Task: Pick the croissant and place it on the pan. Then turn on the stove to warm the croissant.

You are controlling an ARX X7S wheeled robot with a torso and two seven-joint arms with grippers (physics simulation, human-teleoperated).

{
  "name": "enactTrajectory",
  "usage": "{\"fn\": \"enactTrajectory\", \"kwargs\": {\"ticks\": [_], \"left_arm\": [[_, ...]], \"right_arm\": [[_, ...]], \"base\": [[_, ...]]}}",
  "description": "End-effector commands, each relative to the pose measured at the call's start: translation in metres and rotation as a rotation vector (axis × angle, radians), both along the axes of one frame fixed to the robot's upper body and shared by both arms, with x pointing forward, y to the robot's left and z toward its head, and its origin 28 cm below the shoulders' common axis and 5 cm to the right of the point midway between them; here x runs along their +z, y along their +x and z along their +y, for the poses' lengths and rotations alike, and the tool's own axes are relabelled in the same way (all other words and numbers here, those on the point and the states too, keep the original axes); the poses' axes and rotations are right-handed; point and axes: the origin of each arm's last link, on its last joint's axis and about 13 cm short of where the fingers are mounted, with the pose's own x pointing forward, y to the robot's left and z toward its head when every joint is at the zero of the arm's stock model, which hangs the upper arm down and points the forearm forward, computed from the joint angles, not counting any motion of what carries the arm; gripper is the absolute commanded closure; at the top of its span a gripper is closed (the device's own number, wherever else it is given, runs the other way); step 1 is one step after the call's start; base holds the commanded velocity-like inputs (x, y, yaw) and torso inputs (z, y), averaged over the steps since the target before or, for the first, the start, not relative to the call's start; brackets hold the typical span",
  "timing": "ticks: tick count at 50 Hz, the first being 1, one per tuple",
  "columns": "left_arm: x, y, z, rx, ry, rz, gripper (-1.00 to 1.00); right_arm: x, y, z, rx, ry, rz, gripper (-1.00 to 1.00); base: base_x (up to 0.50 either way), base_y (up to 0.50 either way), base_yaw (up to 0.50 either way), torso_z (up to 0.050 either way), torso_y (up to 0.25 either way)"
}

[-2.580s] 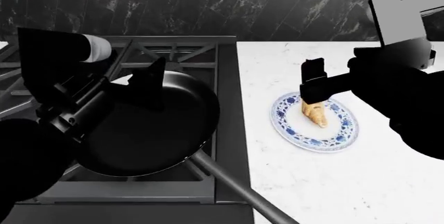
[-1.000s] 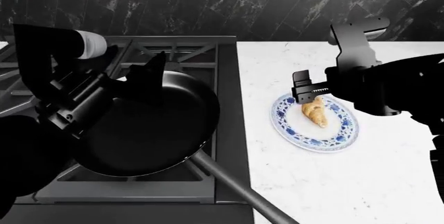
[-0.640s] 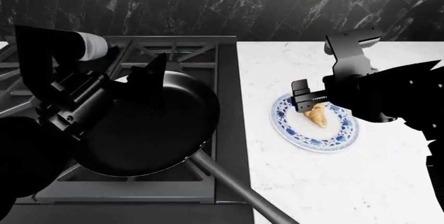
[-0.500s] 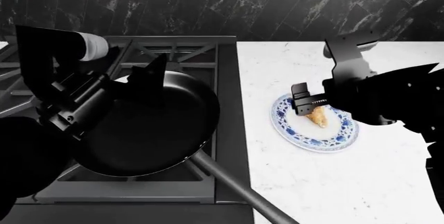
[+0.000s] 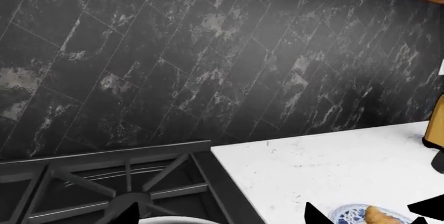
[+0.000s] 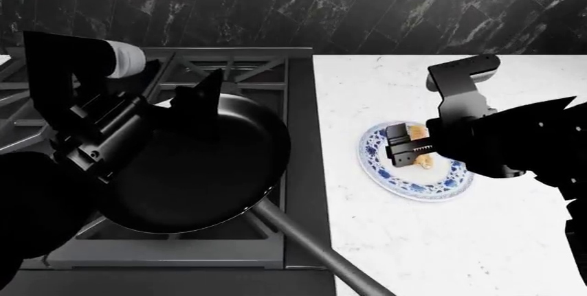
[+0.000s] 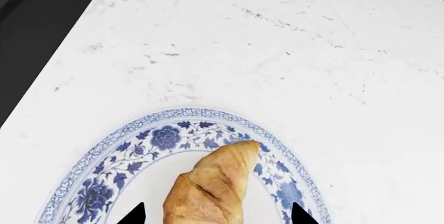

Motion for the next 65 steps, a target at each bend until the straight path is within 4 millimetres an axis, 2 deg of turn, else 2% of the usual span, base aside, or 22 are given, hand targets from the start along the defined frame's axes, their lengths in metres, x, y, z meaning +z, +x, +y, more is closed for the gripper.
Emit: {"fn": "enactTrajectory", "kwargs": {"ticks": [1, 37, 38, 47, 65], "left_arm": [[0.001, 0.000, 0.000, -0.003, 0.002, -0.003, -1.00], [0.009, -0.002, 0.001, 0.003, 0.020, -0.030, -1.00], [0.009, -0.002, 0.001, 0.004, 0.020, -0.030, -1.00], [0.008, 0.000, 0.001, 0.003, 0.020, -0.031, -1.00], [0.010, 0.000, 0.000, -0.004, 0.021, -0.038, -1.00]], "right_arm": [[-0.006, -0.003, 0.000, 0.004, 0.003, 0.019, -1.00], [-0.012, -0.003, -0.001, 0.006, 0.005, 0.029, -1.00], [-0.011, -0.003, -0.001, 0.007, 0.005, 0.027, 1.00], [-0.008, -0.004, -0.002, 0.000, 0.008, 0.010, 1.00], [0.012, -0.012, -0.002, 0.009, 0.000, -0.066, 1.00]], "base": [[0.00, 0.00, 0.00, 0.000, 0.000], [0.00, 0.00, 0.00, 0.000, 0.000], [0.00, 0.00, 0.00, 0.000, 0.000], [0.00, 0.00, 0.00, 0.000, 0.000], [0.00, 0.00, 0.00, 0.000, 0.000]]}}
